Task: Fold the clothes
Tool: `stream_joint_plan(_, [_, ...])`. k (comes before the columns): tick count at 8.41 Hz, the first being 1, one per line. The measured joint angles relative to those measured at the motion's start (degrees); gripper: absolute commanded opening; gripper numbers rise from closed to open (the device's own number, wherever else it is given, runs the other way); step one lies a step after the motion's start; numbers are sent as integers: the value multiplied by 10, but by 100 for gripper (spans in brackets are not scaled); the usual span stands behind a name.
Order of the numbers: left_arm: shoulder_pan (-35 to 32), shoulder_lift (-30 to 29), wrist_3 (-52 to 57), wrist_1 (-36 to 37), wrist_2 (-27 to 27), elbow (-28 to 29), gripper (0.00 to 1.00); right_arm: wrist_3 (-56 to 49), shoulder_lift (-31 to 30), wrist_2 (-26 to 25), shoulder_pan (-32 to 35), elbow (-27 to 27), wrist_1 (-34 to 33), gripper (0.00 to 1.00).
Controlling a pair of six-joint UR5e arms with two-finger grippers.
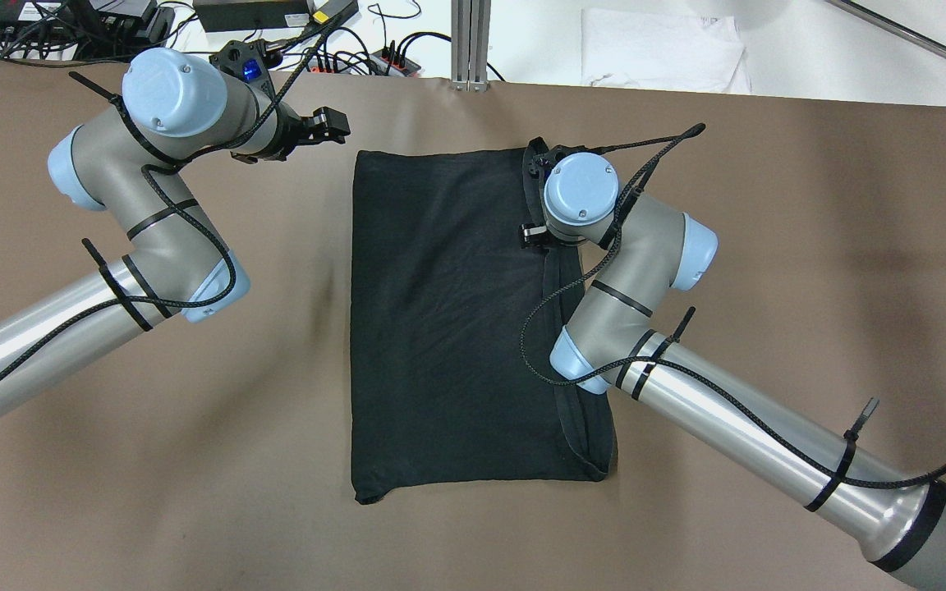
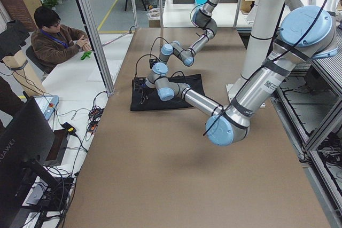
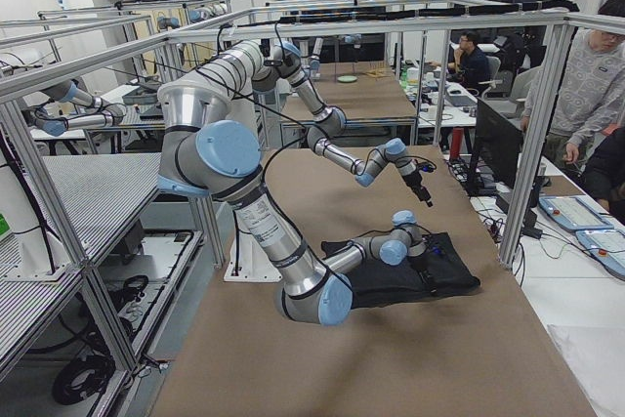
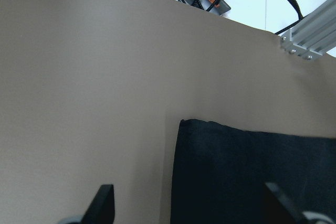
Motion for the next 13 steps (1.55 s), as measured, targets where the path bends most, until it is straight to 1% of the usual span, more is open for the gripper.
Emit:
stream_joint_plan(5, [0,-2,-1,0,0,0,100,-32,-21,6,24,-1,5,94])
stream_joint_plan(6, [0,-3,-2,0,1,0,100,-40,-26,18,33,2,9,94])
stream_joint_plan(8, [0,-3,-2,0,1,1,100,-47,-29,61,51,11,13,94])
stream_joint_plan(9, [0,-3,-2,0,1,1,100,-48,-30,72,54,14,14,94])
stream_joint_plan(13, [0,-4,-2,0,0,0,100,-26,-29,78,36,28,11,94])
